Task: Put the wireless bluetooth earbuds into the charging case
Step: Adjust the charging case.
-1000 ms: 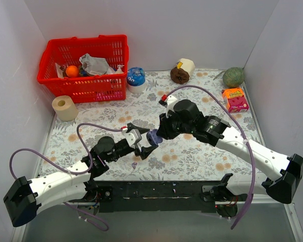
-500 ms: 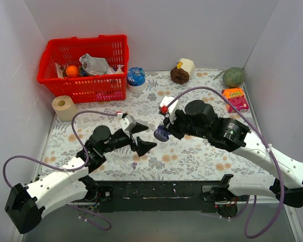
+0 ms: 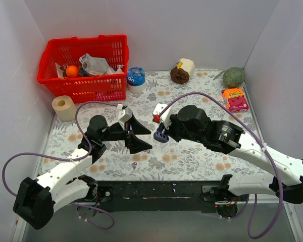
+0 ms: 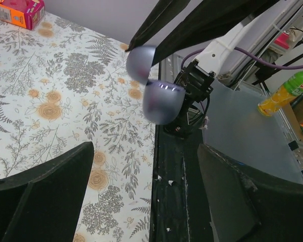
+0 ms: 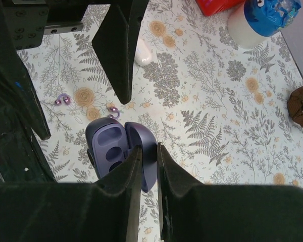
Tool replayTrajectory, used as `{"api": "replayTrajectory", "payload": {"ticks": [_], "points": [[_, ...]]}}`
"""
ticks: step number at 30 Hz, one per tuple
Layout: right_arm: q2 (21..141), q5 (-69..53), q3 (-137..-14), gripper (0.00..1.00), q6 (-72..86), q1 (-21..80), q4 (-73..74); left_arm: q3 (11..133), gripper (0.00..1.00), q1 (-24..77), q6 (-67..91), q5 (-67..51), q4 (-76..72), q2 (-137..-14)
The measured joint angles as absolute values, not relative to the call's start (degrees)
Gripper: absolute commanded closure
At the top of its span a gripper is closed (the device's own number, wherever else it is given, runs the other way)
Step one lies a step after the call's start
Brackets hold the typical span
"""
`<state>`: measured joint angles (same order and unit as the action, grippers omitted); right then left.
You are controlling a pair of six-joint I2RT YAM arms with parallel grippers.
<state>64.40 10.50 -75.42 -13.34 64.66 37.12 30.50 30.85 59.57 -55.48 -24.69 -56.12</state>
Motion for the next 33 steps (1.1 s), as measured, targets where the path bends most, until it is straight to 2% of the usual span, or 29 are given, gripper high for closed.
{"api": "replayTrajectory", "payload": {"ticks": [7,25,27,30,31,33], "points": [[68.84,12.08,-75.44,0.99,-12.27,66.37,36.6,31.31,0.21,31.77,58.7,-54.89,-24.86,-55.48],[71.66,10.33,-77.58,0.99,-9.39,67.0,33.89,31.33,0.6,34.63,52.8,-51.46,-23.14,-54.96],[71.68,10.31,-77.58,0.99,-9.21,67.16,33.71,31.33,0.62,35.0,52.38,-51.35,-23.11,-55.02],[71.7,10.37,-77.58,0.99,-9.19,67.37,33.71,31.33,0.69,35.33,52.21,-51.16,-23.07,-55.05],[71.7,10.44,-77.58,0.99,-9.19,67.37,33.69,31.33,0.77,35.44,52.16,-51.09,-23.07,-55.05],[71.7,10.57,-77.58,0.99,-9.21,67.37,33.71,31.33,0.85,35.68,52.05,-50.92,-22.96,-55.05]]}}
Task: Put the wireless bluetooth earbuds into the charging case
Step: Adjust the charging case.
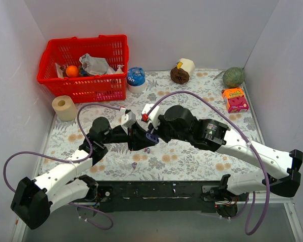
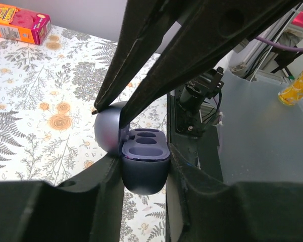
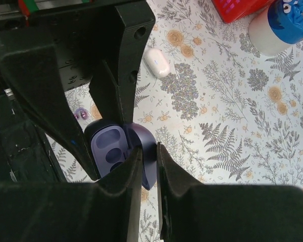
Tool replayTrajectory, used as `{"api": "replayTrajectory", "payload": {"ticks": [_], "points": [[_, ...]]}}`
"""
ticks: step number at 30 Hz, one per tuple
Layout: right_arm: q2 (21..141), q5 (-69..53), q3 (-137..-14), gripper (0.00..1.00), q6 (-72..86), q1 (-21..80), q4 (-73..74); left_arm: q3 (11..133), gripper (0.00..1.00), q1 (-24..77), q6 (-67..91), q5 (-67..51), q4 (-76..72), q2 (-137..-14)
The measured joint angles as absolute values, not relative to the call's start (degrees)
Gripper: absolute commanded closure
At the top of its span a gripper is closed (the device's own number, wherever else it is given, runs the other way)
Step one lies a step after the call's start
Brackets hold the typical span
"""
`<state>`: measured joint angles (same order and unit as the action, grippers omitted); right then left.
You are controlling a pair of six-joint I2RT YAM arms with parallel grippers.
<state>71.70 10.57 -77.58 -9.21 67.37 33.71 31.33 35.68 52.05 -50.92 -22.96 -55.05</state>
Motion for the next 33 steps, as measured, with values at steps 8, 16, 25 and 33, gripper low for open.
{"api": "replayTrajectory", "payload": {"ticks": [8,16,25,33], "points": [[71.7,11.49,-77.58,0.99,-9.19,67.66,33.71,31.33,1.0,35.99,51.83,-49.87,-22.92,-54.94],[71.48,12.56,-77.58,0.38,-5.8,67.94,32.8,29.89,1.0,36.18,52.1,-47.35,-23.38,-52.97],[62.39,10.39,-75.22,0.35,4.56,58.35,26.33,22.06,1.0,36.18,55.96,-39.33,-27.62,-41.98],[51.79,6.85,-54.94,0.47,12.34,54.76,16.05,15.97,1.0,36.21,60.4,-32.62,-27.55,-21.89]]}}
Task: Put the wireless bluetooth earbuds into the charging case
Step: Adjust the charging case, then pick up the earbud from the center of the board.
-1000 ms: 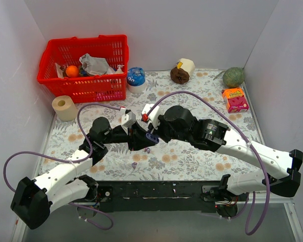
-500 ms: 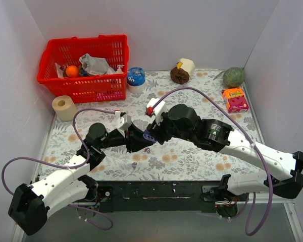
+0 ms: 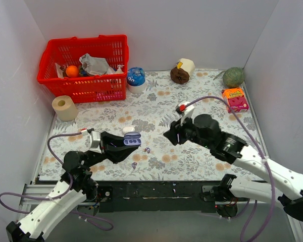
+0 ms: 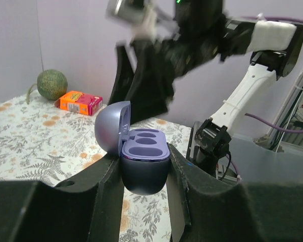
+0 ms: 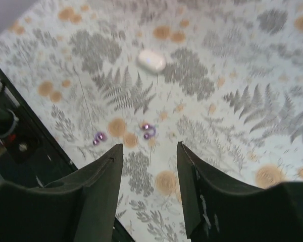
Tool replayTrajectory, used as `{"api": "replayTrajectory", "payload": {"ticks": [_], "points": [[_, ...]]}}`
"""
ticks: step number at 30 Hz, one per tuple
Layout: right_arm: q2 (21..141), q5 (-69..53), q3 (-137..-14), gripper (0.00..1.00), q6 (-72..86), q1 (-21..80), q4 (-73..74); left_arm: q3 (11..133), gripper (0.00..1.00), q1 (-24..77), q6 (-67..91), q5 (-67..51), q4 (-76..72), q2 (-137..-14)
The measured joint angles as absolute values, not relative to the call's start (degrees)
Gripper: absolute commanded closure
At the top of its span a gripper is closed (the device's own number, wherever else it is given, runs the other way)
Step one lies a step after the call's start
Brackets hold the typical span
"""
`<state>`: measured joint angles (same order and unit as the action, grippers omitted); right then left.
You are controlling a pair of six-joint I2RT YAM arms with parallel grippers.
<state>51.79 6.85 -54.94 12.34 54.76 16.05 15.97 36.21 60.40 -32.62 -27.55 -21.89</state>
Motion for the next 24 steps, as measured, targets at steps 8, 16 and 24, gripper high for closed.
{"api": "replayTrajectory", "payload": {"ticks": [8,16,24], "points": [[64.42,1.91,-41.45,0.41,16.75,56.71,14.28,15.44,1.0,36.23,61.95,-29.82,-19.7,-10.04],[76.34,3.29,-44.73,0.43,16.71,60.4,10.11,15.81,1.0,36.23,61.34,-28.6,-12.16,-7.55],[84.73,6.0,-46.09,0.44,17.85,59.75,5.56,17.32,1.0,36.23,60.84,-28.38,-9.21,-7.79]]}}
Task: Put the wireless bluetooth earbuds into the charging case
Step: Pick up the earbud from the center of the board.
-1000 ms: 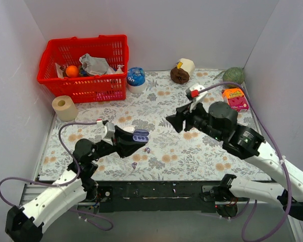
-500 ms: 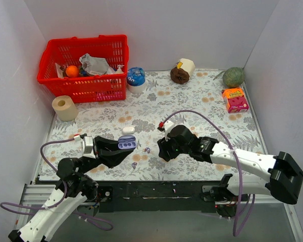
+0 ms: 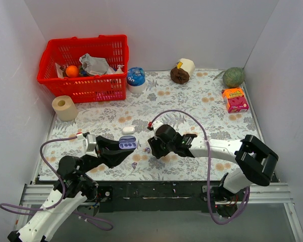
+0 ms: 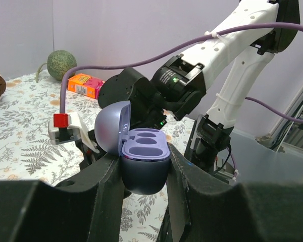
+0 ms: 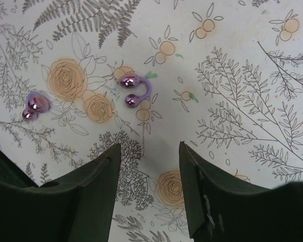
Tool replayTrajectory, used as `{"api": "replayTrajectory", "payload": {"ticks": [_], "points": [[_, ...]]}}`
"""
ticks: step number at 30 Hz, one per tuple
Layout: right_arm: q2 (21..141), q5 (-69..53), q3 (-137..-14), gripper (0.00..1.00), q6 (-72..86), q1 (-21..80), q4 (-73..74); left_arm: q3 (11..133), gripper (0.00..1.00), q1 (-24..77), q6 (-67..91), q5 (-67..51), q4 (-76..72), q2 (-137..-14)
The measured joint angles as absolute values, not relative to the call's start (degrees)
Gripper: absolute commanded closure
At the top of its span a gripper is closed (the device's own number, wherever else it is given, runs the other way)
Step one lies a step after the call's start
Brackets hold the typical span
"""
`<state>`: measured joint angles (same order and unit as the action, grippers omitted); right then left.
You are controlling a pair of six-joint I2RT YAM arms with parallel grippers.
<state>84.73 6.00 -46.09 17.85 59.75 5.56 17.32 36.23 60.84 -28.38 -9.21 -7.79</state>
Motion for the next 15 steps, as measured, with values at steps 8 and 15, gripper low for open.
{"api": "replayTrajectory", "payload": {"ticks": [8,15], "points": [[90.52,5.65,-46.78,0.47,20.75,55.55,-0.32,17.87,1.0,36.25,60.34,-27.7,-7.33,-7.77],[93.17,3.4,-48.99,0.47,20.86,55.51,-2.81,18.31,1.0,36.25,60.01,-27.35,-6.02,-7.77]]}}
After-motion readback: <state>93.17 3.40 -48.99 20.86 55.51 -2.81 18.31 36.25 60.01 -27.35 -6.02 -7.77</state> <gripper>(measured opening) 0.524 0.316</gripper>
